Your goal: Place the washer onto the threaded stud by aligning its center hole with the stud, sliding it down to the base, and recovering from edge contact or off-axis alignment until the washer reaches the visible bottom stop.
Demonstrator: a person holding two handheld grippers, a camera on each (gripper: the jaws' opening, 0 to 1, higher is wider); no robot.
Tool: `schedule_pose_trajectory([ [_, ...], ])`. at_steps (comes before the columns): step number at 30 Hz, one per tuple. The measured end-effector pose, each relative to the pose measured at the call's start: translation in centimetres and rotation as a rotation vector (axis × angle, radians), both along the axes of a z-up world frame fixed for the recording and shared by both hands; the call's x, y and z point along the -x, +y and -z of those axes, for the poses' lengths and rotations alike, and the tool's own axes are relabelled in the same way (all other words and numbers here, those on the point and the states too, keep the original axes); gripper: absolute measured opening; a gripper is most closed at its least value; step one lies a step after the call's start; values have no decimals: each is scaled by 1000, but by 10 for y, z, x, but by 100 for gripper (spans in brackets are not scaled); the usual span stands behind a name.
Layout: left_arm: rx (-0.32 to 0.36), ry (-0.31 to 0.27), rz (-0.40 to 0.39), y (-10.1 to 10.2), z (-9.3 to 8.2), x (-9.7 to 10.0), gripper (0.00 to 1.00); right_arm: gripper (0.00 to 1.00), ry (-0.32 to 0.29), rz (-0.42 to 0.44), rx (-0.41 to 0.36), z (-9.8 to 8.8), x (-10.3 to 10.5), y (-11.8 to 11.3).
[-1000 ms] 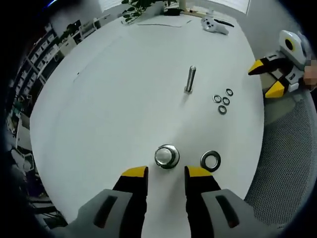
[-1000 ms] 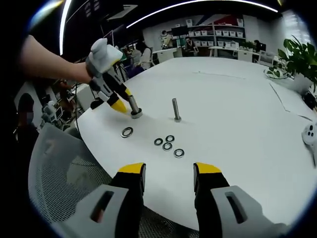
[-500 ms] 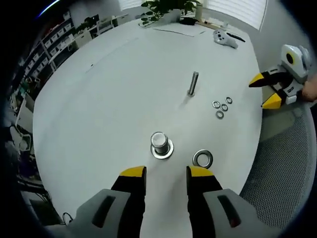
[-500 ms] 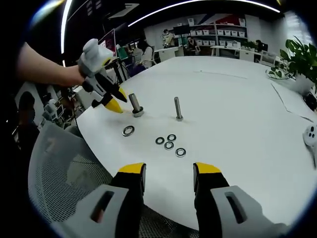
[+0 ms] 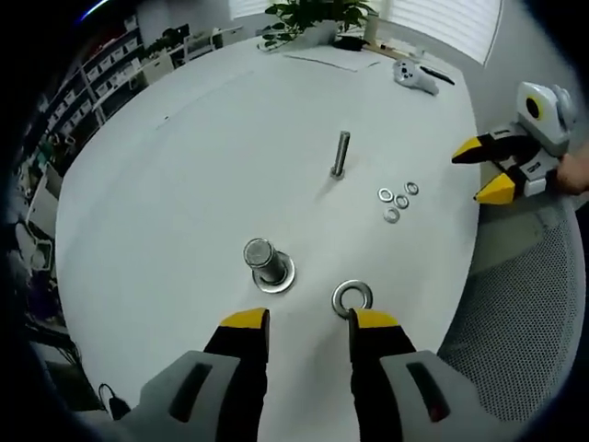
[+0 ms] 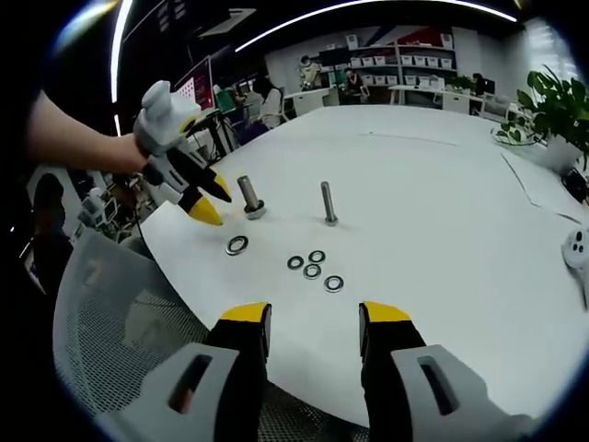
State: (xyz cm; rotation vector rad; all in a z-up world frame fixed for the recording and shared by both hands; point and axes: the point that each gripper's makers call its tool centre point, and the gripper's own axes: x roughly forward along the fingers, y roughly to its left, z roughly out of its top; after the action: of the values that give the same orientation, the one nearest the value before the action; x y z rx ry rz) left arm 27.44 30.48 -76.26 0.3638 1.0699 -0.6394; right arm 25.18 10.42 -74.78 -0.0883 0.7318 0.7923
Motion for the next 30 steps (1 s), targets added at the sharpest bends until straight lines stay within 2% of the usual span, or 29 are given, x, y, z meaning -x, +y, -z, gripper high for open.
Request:
schedule_pose_trajectory([
  [13, 10, 19, 30, -14, 15, 15, 34, 41, -8, 14, 1, -1, -2, -1],
  [30, -49, 2, 109, -31, 32, 16, 30, 41, -9, 22, 7, -1, -4, -1],
])
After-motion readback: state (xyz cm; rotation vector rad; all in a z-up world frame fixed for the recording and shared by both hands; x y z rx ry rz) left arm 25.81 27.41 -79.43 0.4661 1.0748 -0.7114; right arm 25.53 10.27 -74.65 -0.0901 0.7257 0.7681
